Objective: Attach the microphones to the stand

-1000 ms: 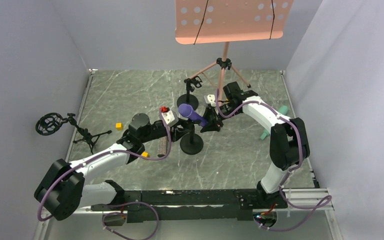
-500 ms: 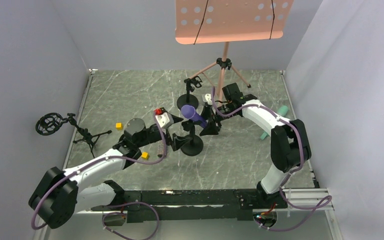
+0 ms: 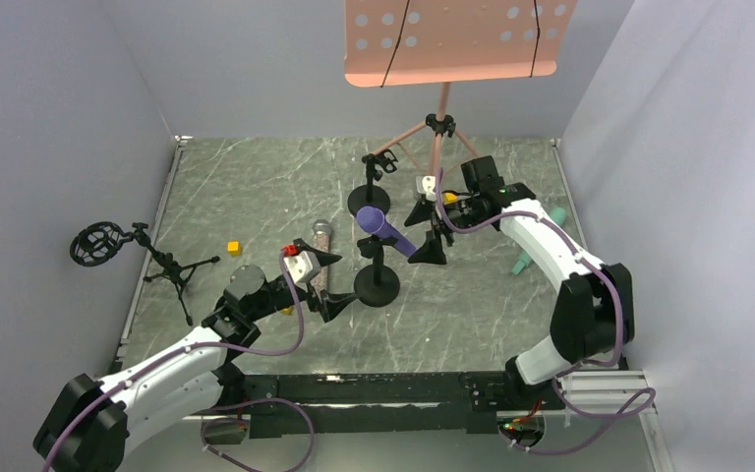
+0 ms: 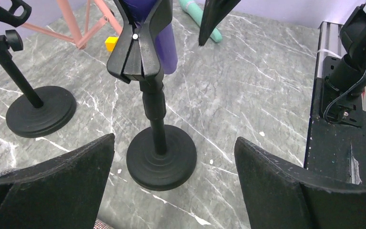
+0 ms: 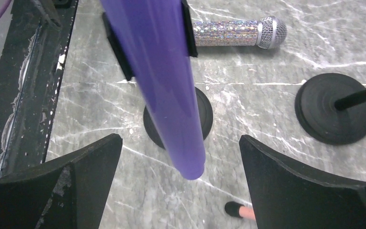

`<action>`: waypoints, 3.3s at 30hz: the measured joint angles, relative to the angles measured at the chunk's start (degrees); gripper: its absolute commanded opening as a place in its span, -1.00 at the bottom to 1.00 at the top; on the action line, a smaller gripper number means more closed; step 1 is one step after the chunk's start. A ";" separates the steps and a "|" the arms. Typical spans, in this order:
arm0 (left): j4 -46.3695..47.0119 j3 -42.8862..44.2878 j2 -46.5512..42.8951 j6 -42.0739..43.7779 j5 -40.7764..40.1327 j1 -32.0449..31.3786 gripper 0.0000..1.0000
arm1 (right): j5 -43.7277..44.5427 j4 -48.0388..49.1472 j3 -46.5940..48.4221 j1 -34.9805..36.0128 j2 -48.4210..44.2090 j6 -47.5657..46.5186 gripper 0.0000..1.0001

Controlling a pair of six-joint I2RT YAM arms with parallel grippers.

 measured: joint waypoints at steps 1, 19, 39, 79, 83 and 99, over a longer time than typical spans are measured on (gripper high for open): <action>-0.66 -0.26 -0.68 0.00 -0.26 0.00 0.99 | 0.44 -0.83 0.00 -0.20 -1.11 -0.15 0.99; 3.23 -0.61 4.83 -6.21 -1.99 0.00 0.99 | -13.40 14.05 -25.83 -14.01 -26.38 13.73 0.99; -40.04 23.50 -12.55 -0.02 -9.97 0.66 0.99 | -8.07 -5.70 -3.91 -4.79 -10.08 -7.34 0.99; -60.98 19.67 -19.23 9.73 -21.81 5.05 0.99 | -2.47 -3.37 10.34 8.85 2.38 1.97 -0.47; -60.98 19.67 -19.26 9.73 -21.81 5.05 0.99 | -2.40 -3.30 10.34 8.83 2.38 2.19 -0.62; -60.98 19.67 -20.09 9.75 -21.62 5.18 0.99 | -3.13 -3.32 8.96 -11.82 -8.33 11.82 -0.71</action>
